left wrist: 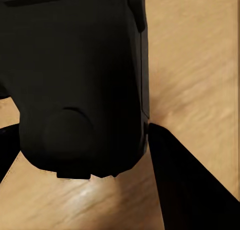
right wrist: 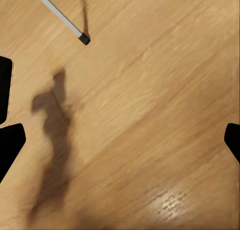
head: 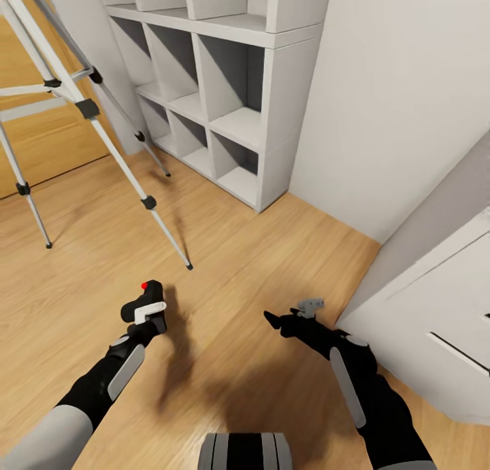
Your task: Attach the digital camera to the camera tripod in the bedroom.
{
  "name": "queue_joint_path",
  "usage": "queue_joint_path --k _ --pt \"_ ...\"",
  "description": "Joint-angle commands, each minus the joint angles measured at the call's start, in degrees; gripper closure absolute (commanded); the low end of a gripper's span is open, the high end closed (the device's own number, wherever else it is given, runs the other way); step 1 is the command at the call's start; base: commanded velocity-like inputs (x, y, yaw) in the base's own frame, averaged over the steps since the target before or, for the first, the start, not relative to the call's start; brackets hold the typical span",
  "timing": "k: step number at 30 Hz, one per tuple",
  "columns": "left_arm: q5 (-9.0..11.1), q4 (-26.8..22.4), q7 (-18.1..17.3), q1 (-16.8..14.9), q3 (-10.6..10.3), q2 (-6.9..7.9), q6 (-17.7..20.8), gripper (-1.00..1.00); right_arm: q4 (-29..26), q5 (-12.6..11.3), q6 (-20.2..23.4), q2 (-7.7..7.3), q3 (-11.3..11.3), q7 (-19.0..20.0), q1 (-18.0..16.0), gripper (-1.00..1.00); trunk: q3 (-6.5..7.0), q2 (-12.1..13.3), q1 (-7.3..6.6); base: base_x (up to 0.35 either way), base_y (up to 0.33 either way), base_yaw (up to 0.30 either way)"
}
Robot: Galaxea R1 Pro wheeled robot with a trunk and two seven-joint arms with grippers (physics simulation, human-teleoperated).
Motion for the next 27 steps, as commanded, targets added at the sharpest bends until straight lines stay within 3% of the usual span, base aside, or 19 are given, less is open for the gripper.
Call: queue_joint_path --k 1,13,23,27 --pt "0.37 -0.06 0.41 -0.02 -0.32 0.11 0.18 1.00 -0.06 -0.42 0.43 0.02 -0.05 -0.43 -0.02 -1.00 0.19 0.00 -0.03 0.000 0.000 0.000" --pt "0.51 3.04 0.48 -0.02 -0.32 -0.20 0.17 1.00 -0.27 -0.84 0.56 0.07 0.11 -2.20 0.01 -1.00 2.85 0.16 -0.34 0.000 0.000 0.000" --pt "0.44 4.34 6.12 -0.02 -0.32 -0.38 0.14 1.00 -0.10 -0.58 1.28 -0.01 0.08 -2.26 -0.02 -1.00 5.06 0.29 -0.60 0.000 0.000 0.000" --pt "0.42 3.95 6.13 -0.02 -0.32 -0.34 0.15 1.00 -0.12 -0.54 1.28 -0.04 -0.01 -2.27 -0.02 -1.00 5.95 0.35 -0.70 0.000 0.000 0.000"
